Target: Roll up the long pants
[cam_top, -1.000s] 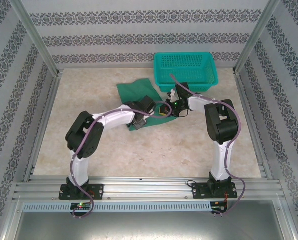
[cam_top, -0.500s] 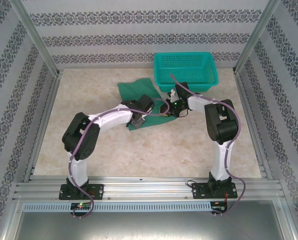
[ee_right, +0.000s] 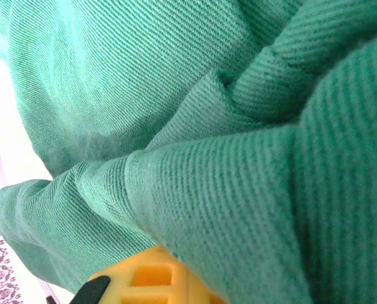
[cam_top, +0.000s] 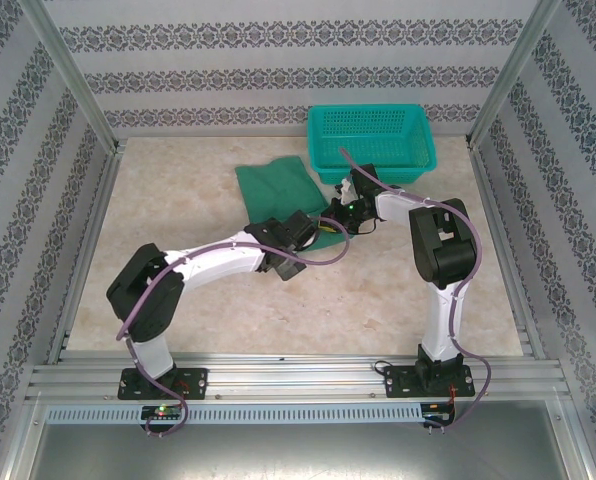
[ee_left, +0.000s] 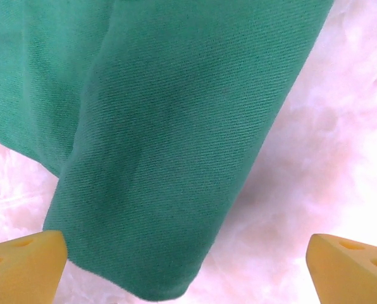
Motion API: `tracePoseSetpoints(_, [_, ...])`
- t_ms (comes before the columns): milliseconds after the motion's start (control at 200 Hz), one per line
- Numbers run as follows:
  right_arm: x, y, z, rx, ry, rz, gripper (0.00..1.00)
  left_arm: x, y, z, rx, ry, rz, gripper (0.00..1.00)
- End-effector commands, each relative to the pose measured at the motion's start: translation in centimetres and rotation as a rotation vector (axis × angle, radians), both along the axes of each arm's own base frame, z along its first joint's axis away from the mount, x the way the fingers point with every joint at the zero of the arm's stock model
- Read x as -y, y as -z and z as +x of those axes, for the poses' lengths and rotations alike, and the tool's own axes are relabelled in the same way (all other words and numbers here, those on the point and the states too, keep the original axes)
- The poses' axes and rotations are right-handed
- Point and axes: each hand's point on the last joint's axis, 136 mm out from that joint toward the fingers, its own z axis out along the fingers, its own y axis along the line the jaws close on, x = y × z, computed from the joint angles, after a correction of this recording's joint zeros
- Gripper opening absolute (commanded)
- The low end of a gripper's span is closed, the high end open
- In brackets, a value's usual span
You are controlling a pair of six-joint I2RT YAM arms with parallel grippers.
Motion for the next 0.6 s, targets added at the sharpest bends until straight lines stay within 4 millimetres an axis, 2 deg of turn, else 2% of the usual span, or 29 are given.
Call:
tracePoseSetpoints(0, [1.0,2.6,-1.6,-0.086,0.020,-0.094,0.05,0.1,1.8,0.9,0.017,0.043,0.084,0.90])
tracePoseSetpoints(115, [0.9,2.5,-1.6,-0.083,0.020,-0.092,0.05,0.3,3.3,1.6,0.008,0.057,0.116,0.80])
tracePoseSetpoints(250, [0.8,2.6,-1.8,-0.084,0.017,-0.093,0.05,0.4,5.0,2.8,0.017,0.045,0.113,0.81])
tracePoseSetpoints(435, [0.7,2.6,-2.0,-0.089,0.010,-0.093,0.05,-1.1,6.8,5.4,0.020,-0.004,0.140,0.82])
tracePoseSetpoints(495, [0.8,2.8,-2.1,-0.093,0.009,-0.096,0.05,-1.7,7.5,6.0,0.005,-0.013,0.161,0.78])
tracePoseSetpoints(594, [0.8,2.9,-2.1,-0.095,0.009,-0.099,0.05,-2.7,8.2,6.9,0.009,-0.025,0.208,0.76])
